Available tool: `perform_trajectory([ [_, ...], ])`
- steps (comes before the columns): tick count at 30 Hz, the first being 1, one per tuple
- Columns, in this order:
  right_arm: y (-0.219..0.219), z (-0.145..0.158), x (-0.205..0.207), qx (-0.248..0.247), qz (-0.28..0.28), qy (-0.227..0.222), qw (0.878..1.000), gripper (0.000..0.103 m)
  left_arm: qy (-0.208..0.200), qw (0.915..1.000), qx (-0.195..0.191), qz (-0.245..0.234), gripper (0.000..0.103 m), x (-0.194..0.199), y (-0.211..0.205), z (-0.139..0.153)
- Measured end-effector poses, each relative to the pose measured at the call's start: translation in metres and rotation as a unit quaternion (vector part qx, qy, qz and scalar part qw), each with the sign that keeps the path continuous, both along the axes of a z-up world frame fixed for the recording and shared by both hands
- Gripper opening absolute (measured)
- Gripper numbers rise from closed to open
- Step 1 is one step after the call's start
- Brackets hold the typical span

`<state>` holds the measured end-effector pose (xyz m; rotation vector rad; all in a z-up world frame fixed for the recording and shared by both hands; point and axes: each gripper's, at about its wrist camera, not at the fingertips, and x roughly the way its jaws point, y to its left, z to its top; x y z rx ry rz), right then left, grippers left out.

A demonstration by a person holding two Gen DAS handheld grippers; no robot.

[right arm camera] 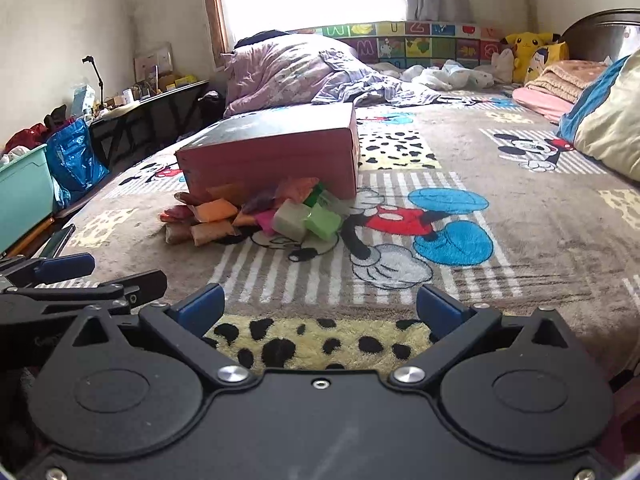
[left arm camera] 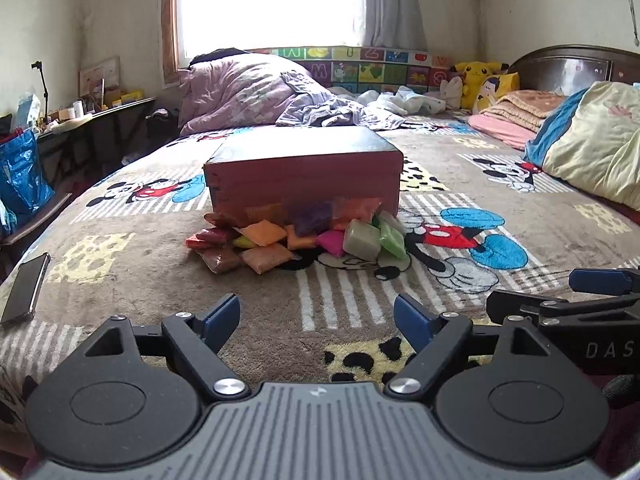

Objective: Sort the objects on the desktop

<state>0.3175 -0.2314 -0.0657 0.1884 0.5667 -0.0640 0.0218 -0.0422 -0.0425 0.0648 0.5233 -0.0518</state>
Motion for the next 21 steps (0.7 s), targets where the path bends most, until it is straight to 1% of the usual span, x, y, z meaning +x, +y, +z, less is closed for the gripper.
perform_trajectory([
  [9, 0.001, 0.001, 0.010, 0.013, -0.002, -0.007, 1.000, 0.102, -0.018, 0.9998, 0.002, 0.006, 0.084, -0.002, 0.002, 0.002],
  [17, 0.000, -0.004, 0.013, 0.023, 0.004, -0.005, 1.000, 0.102, -0.019, 0.9998, 0.001, 0.000, 0.084, 0.000, 0.005, -0.002],
  [21, 0.001, -0.006, 0.015, 0.021, 0.007, -0.005, 1.000, 0.102, -0.012, 0.9999, -0.003, -0.001, 0.084, 0.003, 0.008, -0.005],
])
